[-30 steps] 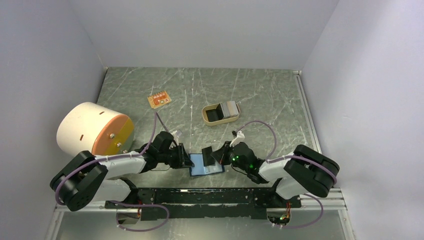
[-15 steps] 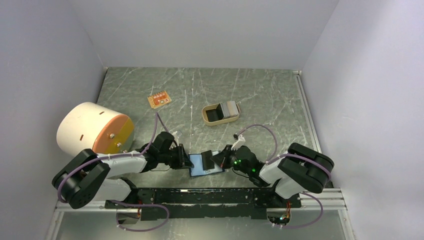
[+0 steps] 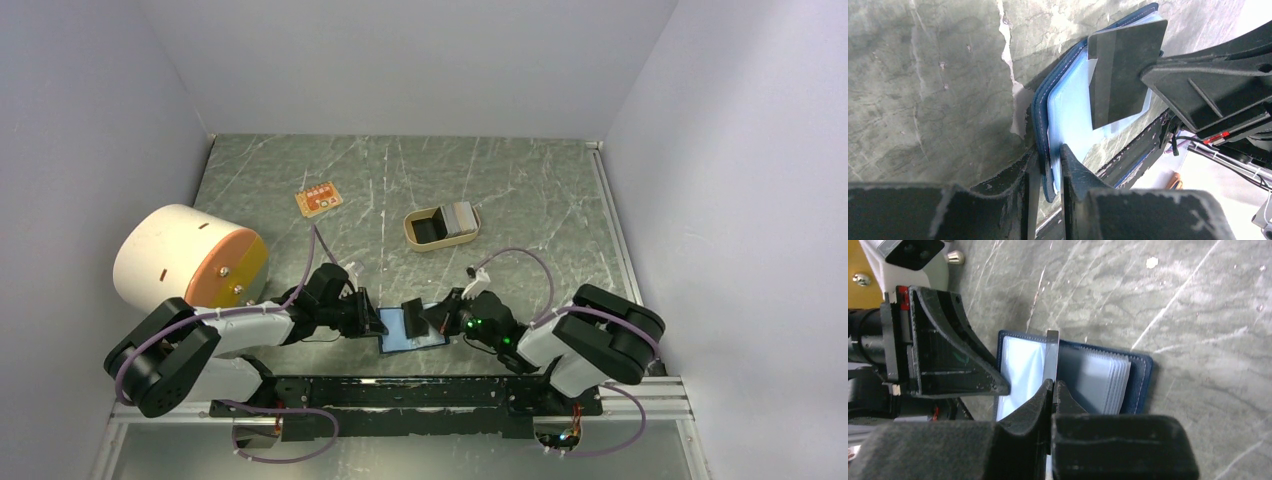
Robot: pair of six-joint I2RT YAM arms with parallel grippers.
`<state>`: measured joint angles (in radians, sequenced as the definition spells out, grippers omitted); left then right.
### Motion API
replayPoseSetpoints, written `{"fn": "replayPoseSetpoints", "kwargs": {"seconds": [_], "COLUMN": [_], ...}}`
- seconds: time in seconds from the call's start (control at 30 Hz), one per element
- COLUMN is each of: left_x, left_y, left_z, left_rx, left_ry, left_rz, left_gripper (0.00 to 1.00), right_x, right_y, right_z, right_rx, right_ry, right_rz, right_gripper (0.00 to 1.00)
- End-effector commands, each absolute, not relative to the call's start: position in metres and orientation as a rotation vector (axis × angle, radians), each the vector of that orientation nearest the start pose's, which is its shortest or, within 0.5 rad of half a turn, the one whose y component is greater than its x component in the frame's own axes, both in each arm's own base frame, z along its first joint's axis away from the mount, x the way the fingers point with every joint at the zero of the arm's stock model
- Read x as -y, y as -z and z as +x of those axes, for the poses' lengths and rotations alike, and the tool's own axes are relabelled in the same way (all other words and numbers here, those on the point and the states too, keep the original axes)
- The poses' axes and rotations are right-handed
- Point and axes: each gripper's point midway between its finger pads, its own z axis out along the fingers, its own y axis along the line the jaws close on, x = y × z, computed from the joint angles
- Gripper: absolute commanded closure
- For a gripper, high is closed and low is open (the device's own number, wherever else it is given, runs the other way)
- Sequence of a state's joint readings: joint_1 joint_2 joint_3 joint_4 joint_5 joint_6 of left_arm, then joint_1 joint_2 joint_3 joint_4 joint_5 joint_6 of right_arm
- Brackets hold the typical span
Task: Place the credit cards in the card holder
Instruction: Insert the credit card into the card holder.
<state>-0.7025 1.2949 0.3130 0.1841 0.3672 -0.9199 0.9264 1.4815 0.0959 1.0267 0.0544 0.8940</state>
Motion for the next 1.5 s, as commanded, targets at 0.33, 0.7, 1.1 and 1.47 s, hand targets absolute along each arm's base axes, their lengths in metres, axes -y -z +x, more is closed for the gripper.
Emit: {"fn": "replayPoseSetpoints", "kwargs": {"seconds": [0.33, 0.7, 1.1, 1.47], "left_x": [0.253, 0.255, 0.258, 0.257], "left_y": [-0.024, -0.025, -0.028, -0.030], "left_z": [0.152, 0.155, 0.158, 0.159], "left_rx": [-2.604, -2.616, -2.616, -2.614], "left_ry": [1.161, 1.144, 1.142, 1.132], "left_rz": [-0.072, -0.048, -0.037, -0.052], "left_gripper": [0.75, 0.75, 0.75, 0.75], "right_x": [-0.276, -0.271, -0.272, -0.272], "right_y": [-0.027, -0.025, -0.018, -0.014], "right_z": [0.203, 0.179, 0.163, 0.157], "right_rx": [-2.037, -2.126, -2.210, -2.253], "right_ry": [-1.002, -1.100, -1.181, -1.235], "right_rz": [-0.017, 0.035, 0.095, 0.198], "right_gripper": [1.00, 1.00, 1.00, 1.00]}}
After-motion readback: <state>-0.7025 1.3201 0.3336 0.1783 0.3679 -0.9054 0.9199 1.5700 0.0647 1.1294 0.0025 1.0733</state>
